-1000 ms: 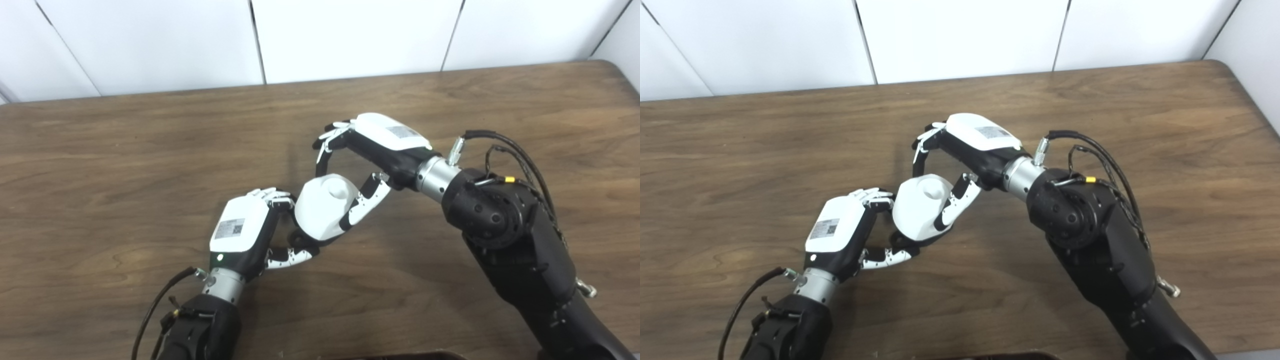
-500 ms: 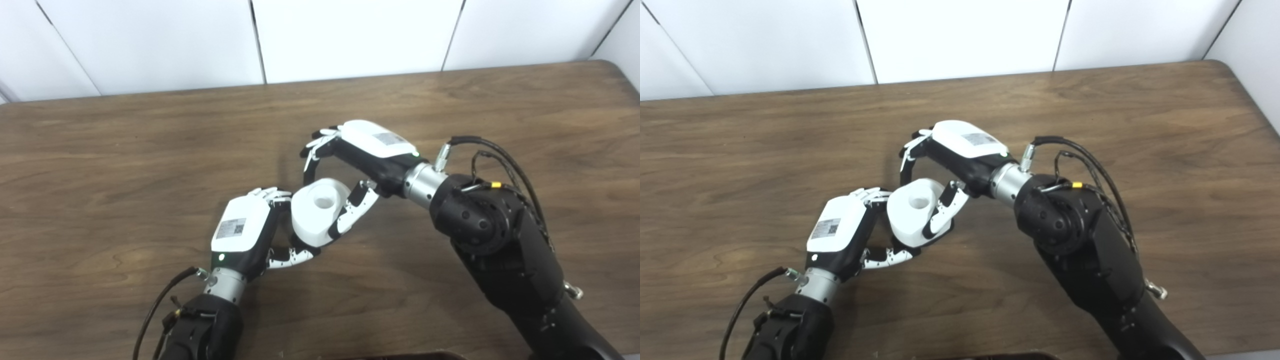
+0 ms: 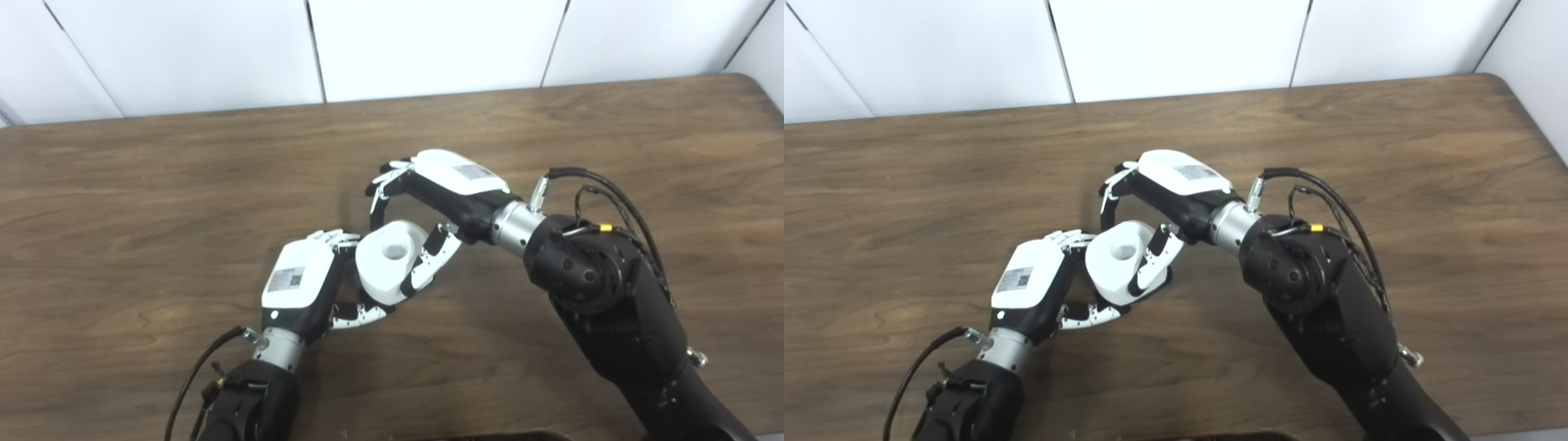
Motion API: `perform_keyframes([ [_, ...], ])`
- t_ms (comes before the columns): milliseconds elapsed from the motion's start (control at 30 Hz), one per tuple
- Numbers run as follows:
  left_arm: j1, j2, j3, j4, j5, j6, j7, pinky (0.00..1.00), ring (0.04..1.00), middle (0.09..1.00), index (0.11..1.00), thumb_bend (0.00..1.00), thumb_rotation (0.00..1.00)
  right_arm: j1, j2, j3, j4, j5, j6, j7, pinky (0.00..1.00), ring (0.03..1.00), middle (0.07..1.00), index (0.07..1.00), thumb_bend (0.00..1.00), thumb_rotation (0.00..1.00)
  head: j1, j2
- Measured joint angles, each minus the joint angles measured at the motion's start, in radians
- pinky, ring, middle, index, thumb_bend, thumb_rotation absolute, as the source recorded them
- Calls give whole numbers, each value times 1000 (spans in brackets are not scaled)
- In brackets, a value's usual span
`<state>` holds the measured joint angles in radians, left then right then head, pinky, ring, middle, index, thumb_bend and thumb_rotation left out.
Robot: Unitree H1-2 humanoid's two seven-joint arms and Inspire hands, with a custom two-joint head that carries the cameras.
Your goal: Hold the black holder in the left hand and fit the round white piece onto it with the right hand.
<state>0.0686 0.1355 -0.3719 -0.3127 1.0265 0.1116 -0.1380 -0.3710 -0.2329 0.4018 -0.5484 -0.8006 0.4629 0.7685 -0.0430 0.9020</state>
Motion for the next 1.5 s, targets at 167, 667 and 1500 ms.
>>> perform_keyframes([
  [167,0,0,0,0,0,0,0,871,837,763,486,522,57,0,-3,-12,0,4,0,2,964,931,821,485,522,143,0,0],
  [667,0,0,-2,0,1,0,1,868,840,763,486,521,57,-15,-21,-28,0,2,3,63,1000,963,861,679,952,305,0,0],
  [1500,-2,-2,0,0,1,4,-6,872,832,755,487,520,60,-38,-25,-39,11,-35,3,161,986,993,926,844,1000,433,9,-2],
])
